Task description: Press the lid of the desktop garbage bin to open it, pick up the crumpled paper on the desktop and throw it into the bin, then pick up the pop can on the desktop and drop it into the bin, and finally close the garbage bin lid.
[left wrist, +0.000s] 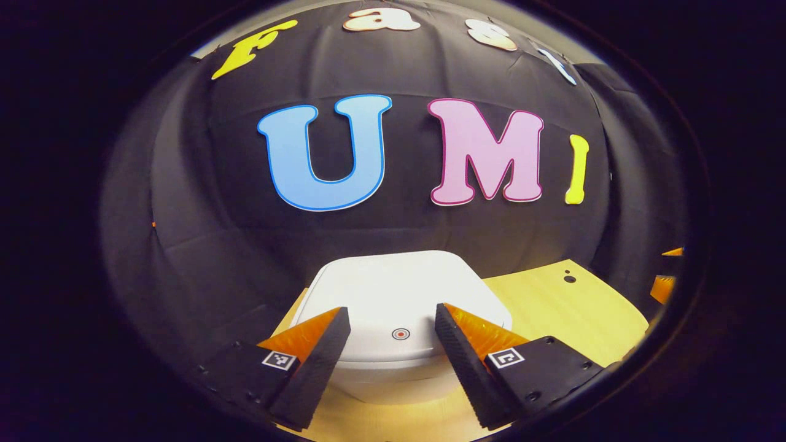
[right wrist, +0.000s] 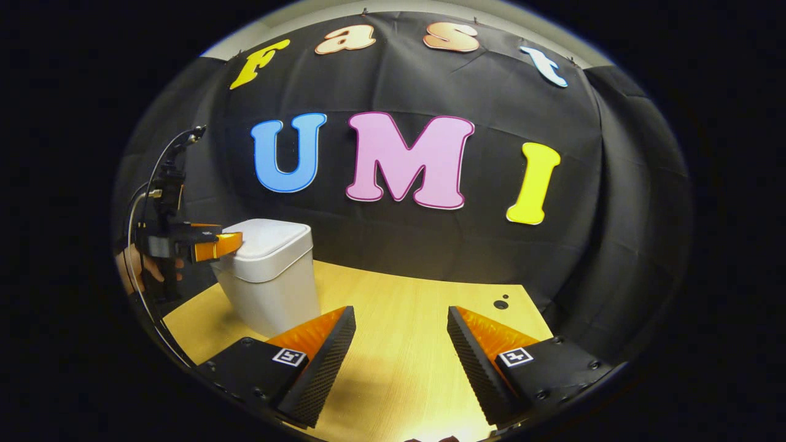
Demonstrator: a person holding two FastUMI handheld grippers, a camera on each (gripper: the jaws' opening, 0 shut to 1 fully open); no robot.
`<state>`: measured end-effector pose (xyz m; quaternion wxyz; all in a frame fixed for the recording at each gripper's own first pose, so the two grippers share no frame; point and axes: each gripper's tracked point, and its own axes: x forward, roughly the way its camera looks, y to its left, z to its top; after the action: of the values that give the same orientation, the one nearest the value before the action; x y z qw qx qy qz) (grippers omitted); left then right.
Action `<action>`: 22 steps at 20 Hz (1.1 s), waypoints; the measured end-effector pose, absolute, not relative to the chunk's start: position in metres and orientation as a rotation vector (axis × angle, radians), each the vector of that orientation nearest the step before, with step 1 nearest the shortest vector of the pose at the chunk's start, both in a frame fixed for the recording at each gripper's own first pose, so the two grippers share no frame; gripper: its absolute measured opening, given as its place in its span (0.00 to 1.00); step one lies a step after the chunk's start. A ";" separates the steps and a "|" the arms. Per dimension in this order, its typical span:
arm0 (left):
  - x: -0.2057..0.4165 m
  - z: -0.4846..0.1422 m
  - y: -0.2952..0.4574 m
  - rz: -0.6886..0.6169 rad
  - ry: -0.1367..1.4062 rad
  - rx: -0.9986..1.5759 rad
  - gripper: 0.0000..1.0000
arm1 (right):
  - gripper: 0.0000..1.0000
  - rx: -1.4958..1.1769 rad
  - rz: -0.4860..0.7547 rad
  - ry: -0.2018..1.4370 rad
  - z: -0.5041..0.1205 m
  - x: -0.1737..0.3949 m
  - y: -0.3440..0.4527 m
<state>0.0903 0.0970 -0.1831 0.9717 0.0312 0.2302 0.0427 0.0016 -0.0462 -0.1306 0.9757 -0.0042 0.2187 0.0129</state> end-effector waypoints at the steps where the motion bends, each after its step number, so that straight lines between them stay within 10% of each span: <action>1: 0.089 -0.184 0.098 0.086 0.463 0.055 0.99 | 0.97 0.002 0.014 0.448 -0.129 -0.003 -0.047; 22: -0.086 -0.038 0.013 0.089 0.118 0.032 0.95 | 0.96 0.026 -0.055 0.102 0.002 -0.095 -0.014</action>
<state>-0.0860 0.0126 -0.0375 0.9972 0.0158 0.0589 0.0443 -0.0946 -0.0137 0.0025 0.9982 0.0130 0.0508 -0.0275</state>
